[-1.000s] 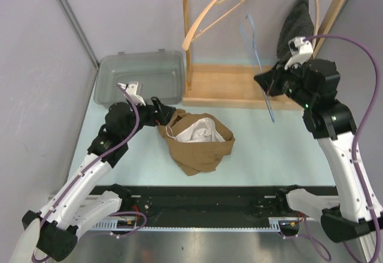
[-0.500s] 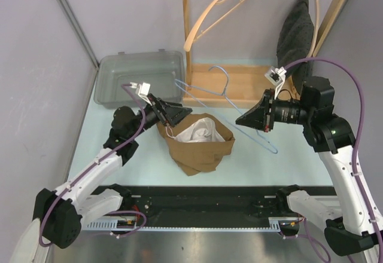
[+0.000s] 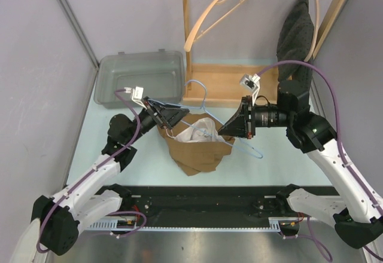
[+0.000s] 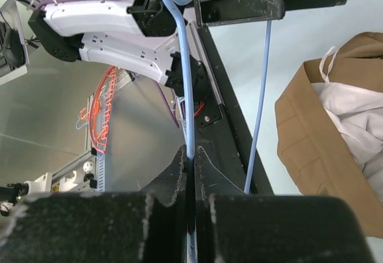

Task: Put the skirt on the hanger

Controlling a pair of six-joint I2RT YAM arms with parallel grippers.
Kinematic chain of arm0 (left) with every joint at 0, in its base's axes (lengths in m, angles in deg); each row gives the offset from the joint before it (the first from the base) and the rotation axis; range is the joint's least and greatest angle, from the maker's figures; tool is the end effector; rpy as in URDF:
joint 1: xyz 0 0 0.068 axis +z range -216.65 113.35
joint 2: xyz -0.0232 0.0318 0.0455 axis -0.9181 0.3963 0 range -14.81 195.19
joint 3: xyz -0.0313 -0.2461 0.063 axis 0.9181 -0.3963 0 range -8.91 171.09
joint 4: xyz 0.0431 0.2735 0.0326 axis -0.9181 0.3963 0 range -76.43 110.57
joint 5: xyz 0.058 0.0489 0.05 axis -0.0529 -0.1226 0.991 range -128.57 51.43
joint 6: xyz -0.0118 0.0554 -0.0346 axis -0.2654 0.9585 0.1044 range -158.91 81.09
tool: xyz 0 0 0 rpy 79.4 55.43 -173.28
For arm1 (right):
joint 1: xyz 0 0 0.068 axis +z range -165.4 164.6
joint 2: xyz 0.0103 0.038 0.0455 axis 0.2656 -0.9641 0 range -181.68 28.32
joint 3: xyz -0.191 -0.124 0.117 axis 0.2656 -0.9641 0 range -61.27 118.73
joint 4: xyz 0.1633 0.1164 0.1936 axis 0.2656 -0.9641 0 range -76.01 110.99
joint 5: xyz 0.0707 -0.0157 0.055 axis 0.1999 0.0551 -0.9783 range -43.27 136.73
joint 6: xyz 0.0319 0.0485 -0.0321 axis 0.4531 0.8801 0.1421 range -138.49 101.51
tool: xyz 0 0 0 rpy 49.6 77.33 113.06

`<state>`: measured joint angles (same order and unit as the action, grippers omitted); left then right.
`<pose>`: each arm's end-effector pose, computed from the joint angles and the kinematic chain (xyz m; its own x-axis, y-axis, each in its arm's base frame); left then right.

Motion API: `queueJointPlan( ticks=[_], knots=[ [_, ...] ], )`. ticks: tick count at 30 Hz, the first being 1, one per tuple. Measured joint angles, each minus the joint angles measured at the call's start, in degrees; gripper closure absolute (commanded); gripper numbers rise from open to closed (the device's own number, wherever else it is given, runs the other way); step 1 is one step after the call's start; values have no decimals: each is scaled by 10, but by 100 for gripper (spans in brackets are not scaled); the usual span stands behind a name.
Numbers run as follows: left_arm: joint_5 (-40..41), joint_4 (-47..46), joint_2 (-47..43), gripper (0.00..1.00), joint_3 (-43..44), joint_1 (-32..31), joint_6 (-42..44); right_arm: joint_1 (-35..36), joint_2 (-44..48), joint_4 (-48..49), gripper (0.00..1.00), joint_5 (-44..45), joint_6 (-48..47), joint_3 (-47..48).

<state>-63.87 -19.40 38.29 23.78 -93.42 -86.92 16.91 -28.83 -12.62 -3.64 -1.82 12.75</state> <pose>0.2206 -0.1364 0.3015 -0.4495 -0.5258 -0.7221 0.6659 0.3416 -0.6632 0.1676 0.1539 0.4237 -0.5097 -0.1059 -0.8538 -0.8540 0.1828 0.4871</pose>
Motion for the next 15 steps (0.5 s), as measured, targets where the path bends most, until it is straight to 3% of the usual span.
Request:
queueJointPlan(
  ticks=[2,3,5,6,9,14,15],
  knots=[
    [11,-2,-6,19,-11,0,0,2,-4,14,100,0,11,-6],
    [15,-3,-7,33,-17,1,-2,3,-6,22,100,0,16,-8],
    [19,0,-7,47,-24,0,-4,6,-9,34,100,1,24,-12],
    [22,2,-7,67,-25,1,-7,6,-10,41,100,1,27,-13],
    [33,0,-8,99,-25,6,-44,7,-10,56,100,4,28,-17],
    [44,-14,-37,100,-25,9,-92,6,-16,56,100,39,15,-27],
    [46,-13,-40,100,-25,10,-92,6,-17,56,96,47,13,-28]
  ],
)
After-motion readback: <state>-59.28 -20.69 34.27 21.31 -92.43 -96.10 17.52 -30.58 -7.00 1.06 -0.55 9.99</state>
